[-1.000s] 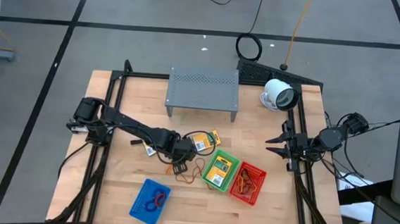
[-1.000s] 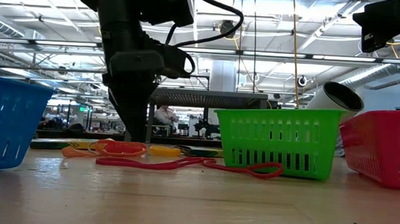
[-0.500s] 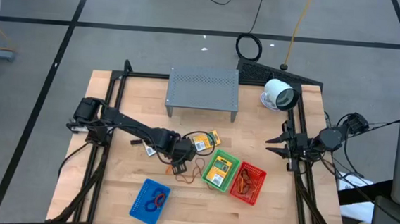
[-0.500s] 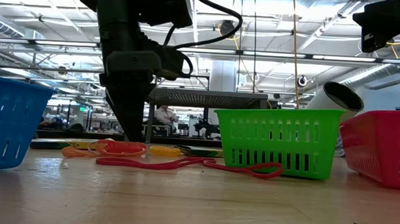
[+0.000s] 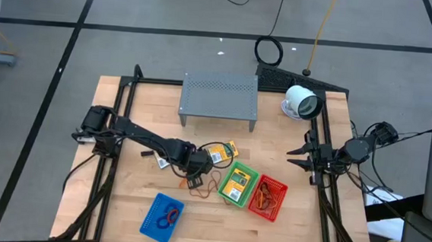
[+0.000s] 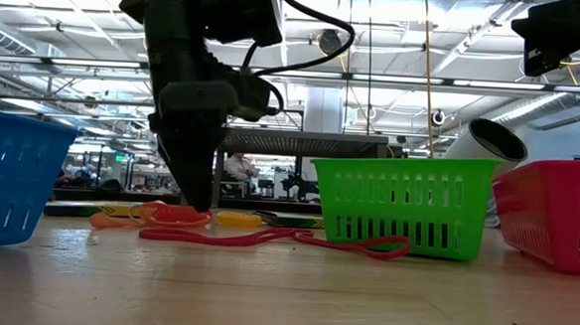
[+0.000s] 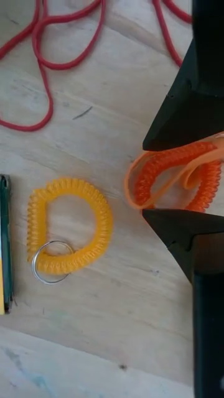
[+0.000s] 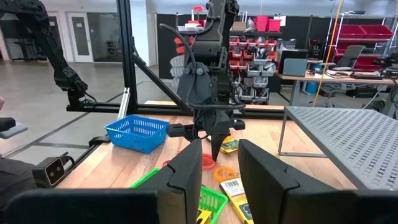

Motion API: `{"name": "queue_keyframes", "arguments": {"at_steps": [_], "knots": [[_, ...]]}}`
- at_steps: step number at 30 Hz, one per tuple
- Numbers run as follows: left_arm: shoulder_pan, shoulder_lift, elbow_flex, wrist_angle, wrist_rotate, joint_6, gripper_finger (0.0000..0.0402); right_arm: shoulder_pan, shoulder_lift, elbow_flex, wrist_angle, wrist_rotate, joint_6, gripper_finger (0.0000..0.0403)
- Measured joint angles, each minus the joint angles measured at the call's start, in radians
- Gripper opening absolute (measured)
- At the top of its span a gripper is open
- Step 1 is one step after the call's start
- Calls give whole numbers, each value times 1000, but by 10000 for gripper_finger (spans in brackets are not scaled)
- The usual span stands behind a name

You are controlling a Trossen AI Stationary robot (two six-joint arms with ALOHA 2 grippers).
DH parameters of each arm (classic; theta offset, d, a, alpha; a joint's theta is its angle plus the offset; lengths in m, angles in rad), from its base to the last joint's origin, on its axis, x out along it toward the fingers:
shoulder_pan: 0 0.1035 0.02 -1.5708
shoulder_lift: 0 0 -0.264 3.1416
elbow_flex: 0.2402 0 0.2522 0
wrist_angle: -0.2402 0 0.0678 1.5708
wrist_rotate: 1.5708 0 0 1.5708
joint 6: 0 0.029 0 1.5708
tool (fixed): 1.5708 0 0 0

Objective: Pick & Place Office Desk Supplies
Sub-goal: Put the orange rubber band into the red bin

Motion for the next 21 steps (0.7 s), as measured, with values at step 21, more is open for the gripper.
{"name": "queue_keyframes", "arguments": {"at_steps": [21], "knots": [[-5, 0, 0, 3, -1, 13, 116, 0, 0, 0, 0, 0, 0, 95]]}}
